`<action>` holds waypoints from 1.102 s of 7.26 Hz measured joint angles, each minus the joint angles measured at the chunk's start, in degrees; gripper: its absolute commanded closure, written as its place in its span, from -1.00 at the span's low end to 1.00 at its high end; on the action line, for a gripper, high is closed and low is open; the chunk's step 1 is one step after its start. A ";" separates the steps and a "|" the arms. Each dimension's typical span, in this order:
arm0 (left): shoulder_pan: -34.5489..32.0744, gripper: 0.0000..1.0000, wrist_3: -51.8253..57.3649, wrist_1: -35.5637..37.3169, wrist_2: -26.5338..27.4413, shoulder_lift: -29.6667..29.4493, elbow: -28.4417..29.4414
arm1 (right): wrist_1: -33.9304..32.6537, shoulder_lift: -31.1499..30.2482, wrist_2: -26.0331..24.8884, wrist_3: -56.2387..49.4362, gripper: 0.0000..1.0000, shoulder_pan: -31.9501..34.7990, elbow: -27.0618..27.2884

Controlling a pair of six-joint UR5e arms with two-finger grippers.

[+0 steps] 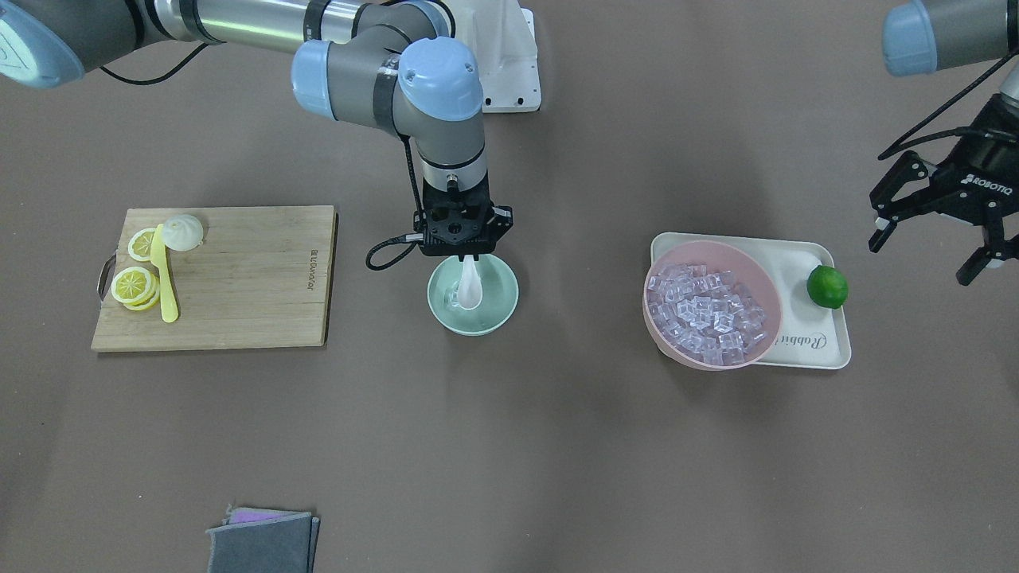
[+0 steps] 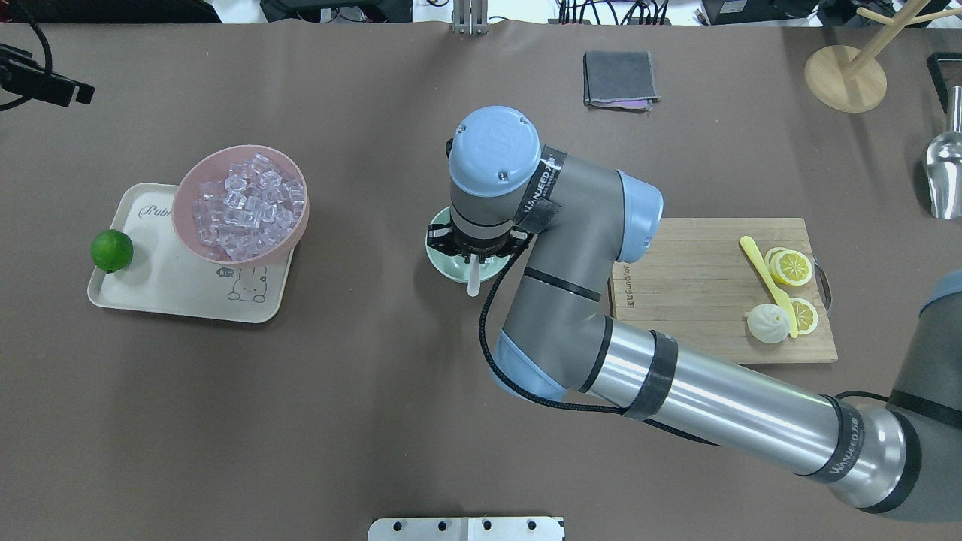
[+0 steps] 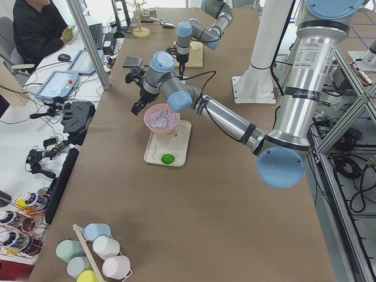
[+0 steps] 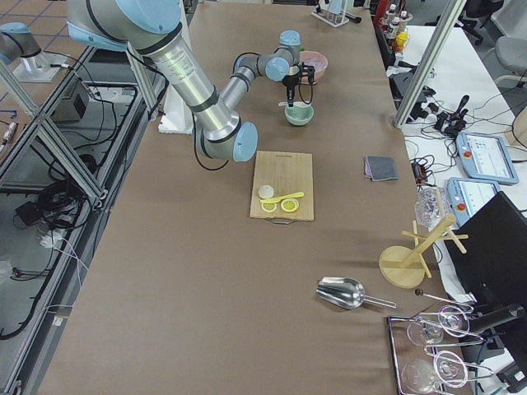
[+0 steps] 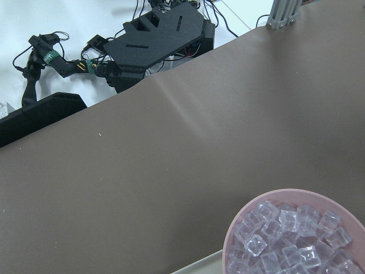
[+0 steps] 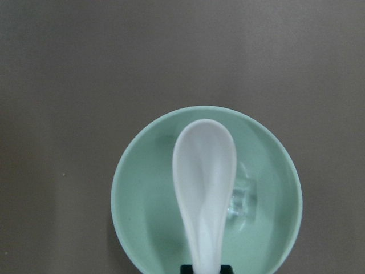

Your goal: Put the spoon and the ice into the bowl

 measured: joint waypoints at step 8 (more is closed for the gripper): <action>-0.02 -0.96 -0.09 -0.06 0.43 -0.01 2.46 | -8.59 -4.18 6.07 -11.84 -1.00 7.62 9.30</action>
